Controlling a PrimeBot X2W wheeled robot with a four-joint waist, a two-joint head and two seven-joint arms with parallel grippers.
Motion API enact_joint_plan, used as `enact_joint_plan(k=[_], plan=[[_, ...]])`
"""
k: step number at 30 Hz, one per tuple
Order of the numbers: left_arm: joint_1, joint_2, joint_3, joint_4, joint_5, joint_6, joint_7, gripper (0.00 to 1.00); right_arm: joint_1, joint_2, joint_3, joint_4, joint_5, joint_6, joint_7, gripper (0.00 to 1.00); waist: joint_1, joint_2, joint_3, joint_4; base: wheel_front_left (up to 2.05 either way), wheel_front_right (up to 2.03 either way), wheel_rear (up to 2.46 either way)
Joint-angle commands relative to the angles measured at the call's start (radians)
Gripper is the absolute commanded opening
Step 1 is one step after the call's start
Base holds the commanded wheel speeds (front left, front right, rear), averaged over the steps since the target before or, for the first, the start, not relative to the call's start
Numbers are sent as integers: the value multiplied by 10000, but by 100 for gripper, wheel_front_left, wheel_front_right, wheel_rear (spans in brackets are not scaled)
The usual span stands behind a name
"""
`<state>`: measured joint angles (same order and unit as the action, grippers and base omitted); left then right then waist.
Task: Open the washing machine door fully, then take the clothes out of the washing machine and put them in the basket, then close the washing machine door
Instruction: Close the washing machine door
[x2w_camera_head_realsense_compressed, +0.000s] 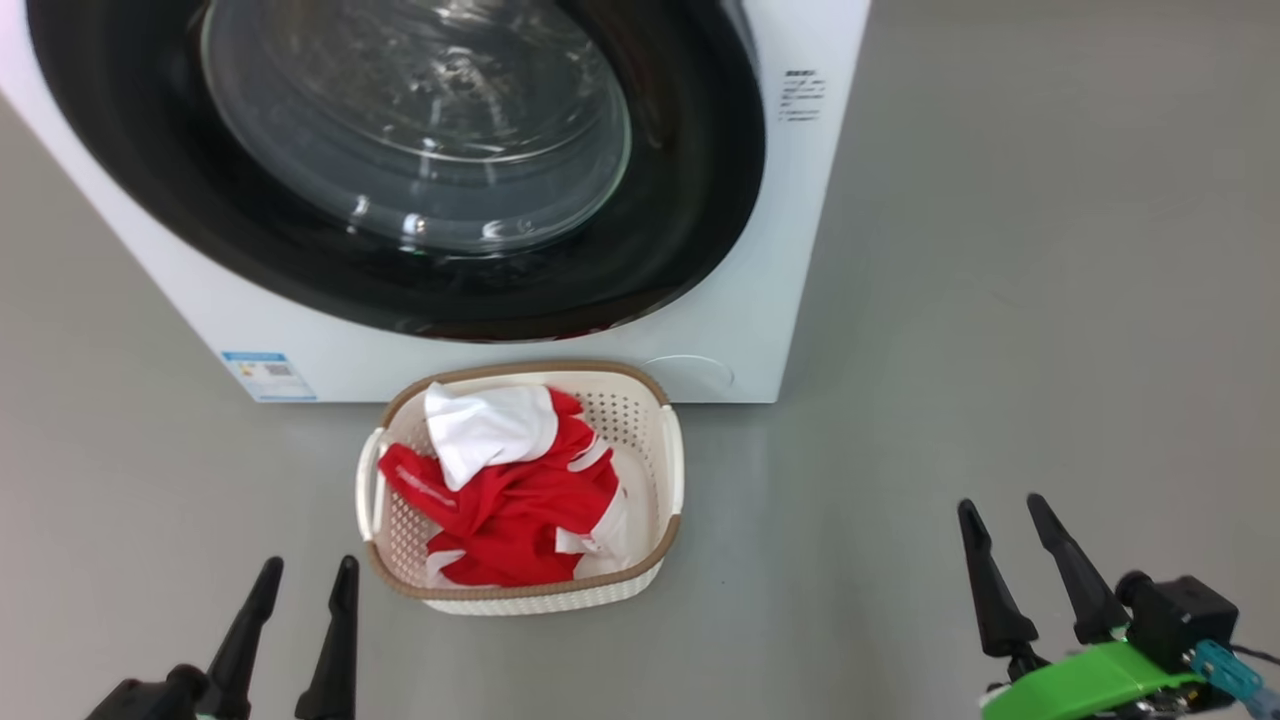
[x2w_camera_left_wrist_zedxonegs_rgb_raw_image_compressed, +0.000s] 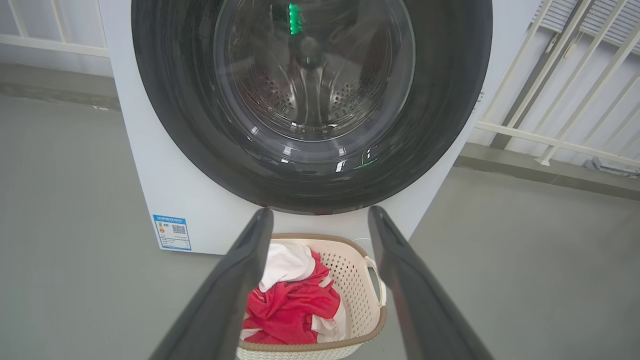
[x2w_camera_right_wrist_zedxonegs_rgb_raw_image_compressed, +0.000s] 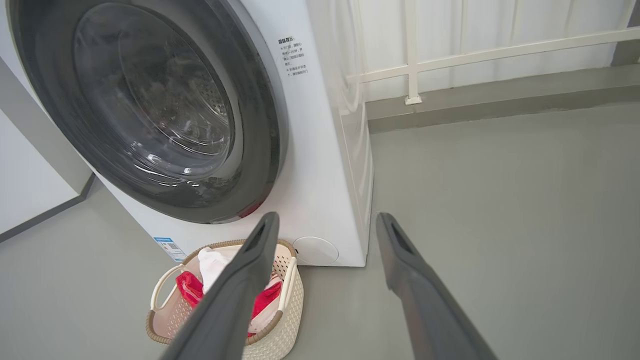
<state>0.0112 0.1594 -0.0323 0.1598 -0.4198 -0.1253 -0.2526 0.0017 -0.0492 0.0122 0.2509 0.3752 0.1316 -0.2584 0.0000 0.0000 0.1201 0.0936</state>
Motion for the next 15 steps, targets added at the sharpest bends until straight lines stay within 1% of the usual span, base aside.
enact_joint_plan(k=[1,15], plan=[[-9,180,449,-324,190,-54,-92,100,72,-17,119,-288,-67,-9,-34,100,0,0,-126,-184,0,0,0],[442,38,640,-475,433,-54,-92,100,830,-86,-442,-418,-33,-9,-34,100,0,0,-374,-515,0,0,0]])
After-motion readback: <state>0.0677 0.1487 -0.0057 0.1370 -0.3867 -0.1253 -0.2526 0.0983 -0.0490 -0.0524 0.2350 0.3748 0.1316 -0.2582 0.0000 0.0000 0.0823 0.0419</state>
